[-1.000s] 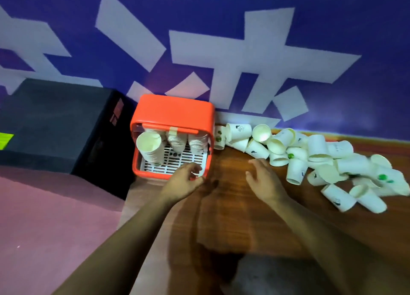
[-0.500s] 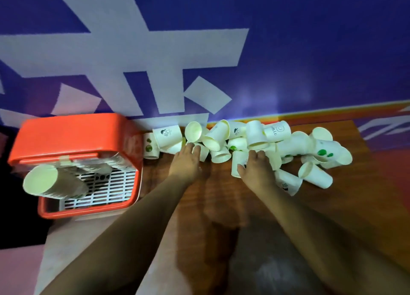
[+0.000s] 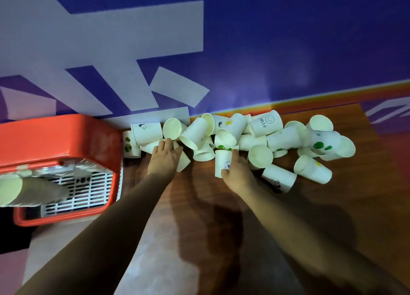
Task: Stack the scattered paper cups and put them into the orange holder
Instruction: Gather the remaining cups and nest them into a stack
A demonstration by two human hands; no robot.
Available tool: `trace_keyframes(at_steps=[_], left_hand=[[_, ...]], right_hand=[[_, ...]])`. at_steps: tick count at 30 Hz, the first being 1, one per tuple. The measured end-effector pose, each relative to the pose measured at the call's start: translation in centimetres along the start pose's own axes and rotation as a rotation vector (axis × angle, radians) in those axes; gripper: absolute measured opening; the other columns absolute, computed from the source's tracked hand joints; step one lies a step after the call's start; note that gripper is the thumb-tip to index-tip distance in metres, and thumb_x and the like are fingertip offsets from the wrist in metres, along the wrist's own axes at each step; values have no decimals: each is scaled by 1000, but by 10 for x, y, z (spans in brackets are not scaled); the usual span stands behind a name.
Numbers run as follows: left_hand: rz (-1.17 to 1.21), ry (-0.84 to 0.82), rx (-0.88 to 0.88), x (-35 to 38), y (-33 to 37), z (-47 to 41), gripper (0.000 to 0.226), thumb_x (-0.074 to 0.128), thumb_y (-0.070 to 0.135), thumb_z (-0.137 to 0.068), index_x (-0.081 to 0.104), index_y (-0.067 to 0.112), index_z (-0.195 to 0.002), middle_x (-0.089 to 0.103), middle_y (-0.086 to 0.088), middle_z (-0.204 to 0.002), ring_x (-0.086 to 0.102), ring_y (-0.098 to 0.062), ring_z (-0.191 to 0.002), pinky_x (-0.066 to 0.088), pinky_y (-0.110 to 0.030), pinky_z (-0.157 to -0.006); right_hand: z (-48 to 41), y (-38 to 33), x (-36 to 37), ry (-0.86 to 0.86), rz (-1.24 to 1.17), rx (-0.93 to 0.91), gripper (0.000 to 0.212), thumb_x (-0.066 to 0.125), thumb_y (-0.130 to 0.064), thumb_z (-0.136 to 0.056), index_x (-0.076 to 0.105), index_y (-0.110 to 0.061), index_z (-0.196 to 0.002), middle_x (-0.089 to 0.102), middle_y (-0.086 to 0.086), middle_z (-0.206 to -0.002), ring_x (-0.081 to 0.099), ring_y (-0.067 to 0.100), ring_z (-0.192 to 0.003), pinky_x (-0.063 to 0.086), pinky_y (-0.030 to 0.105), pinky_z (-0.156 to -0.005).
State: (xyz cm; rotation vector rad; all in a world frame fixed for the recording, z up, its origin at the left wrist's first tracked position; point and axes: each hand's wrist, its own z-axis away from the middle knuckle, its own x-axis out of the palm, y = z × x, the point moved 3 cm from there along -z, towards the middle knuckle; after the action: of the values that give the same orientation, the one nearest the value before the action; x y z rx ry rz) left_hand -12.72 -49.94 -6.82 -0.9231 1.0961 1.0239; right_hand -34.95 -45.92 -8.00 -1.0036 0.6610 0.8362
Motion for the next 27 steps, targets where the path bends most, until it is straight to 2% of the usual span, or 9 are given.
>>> trace_keyframes(at_steps=[3, 5, 9, 12, 15, 19, 22, 24, 27], left_hand=[[-4, 40, 20, 6, -4, 11, 46, 65, 10, -81, 56, 21, -124, 47, -13, -119, 46, -32, -106, 43, -41, -89], [15, 34, 36, 9, -7, 20, 50, 77, 16, -72, 60, 20, -118, 50, -16, -121, 49, -36, -112, 44, -46, -93], [165, -86, 74, 21, -11, 49, 64, 75, 43, -78, 55, 21, -135, 48, -14, -141, 37, -34, -139, 27, -46, -115], [246, -36, 70, 34, -9, 85, 65, 77, 50, -76, 63, 17, -130, 63, -10, -131, 50, -33, -135, 20, -51, -117], [268, 5, 43, 47, -7, 115, 64, 71, 61, -75, 69, 19, -123, 70, -6, -116, 61, -31, -120, 18, -45, -113], [399, -3, 19, 55, -7, 142, 71, 47, 77, -82, 66, 26, -129, 65, -2, -117, 60, -26, -113, 31, -44, -111], [632, 32, -48, 50, -2, 159, 65, 60, 72, -82, 61, 30, -131, 53, -3, -119, 57, -23, -107, 45, -40, -102], [811, 5, -109, 45, 2, 172, 63, 72, 59, -81, 57, 31, -135, 40, -3, -118, 52, -19, -103, 45, -30, -98], [876, -94, -173, 47, 7, 189, 68, 76, 48, -79, 46, 19, -133, 33, -4, -119, 44, -20, -108, 45, -33, -97]], right_hand=[[8, -1, 4, -35, -63, 20, 70, 60, -20, -84, 24, -9, -143, 44, 20, -126, 55, 40, -106, 51, 42, -84], [16, -2, 9, -48, -93, 25, 64, 63, -22, -83, 30, -13, -137, 44, 17, -124, 56, 38, -102, 52, 40, -80], [37, -6, 20, -51, -170, -17, 33, 61, -23, -92, 45, -17, -120, 49, 10, -121, 56, 26, -102, 46, 31, -71], [55, -5, 27, -27, -144, -11, 9, 55, -23, -97, 53, -16, -103, 57, 4, -114, 49, 12, -95, 36, 22, -67], [77, 0, 36, -22, -175, -29, 7, 61, -23, -94, 58, -16, -96, 58, 0, -108, 51, 10, -94, 36, 18, -66], [102, 10, 41, 15, -252, -81, 12, 71, -18, -85, 60, -15, -83, 57, -2, -94, 57, 14, -88, 40, 10, -65], [119, 15, 42, 50, -298, -82, 17, 76, -17, -79, 59, -17, -76, 58, -3, -94, 58, 14, -88, 41, 10, -66], [128, 19, 43, 84, -281, -82, 19, 78, -17, -76, 59, -17, -74, 61, -3, -105, 57, 14, -105, 42, 19, -77], [146, 22, 48, 112, -240, -90, 27, 80, -17, -74, 54, -23, -68, 59, 1, -125, 52, 18, -122, 46, 26, -91]])
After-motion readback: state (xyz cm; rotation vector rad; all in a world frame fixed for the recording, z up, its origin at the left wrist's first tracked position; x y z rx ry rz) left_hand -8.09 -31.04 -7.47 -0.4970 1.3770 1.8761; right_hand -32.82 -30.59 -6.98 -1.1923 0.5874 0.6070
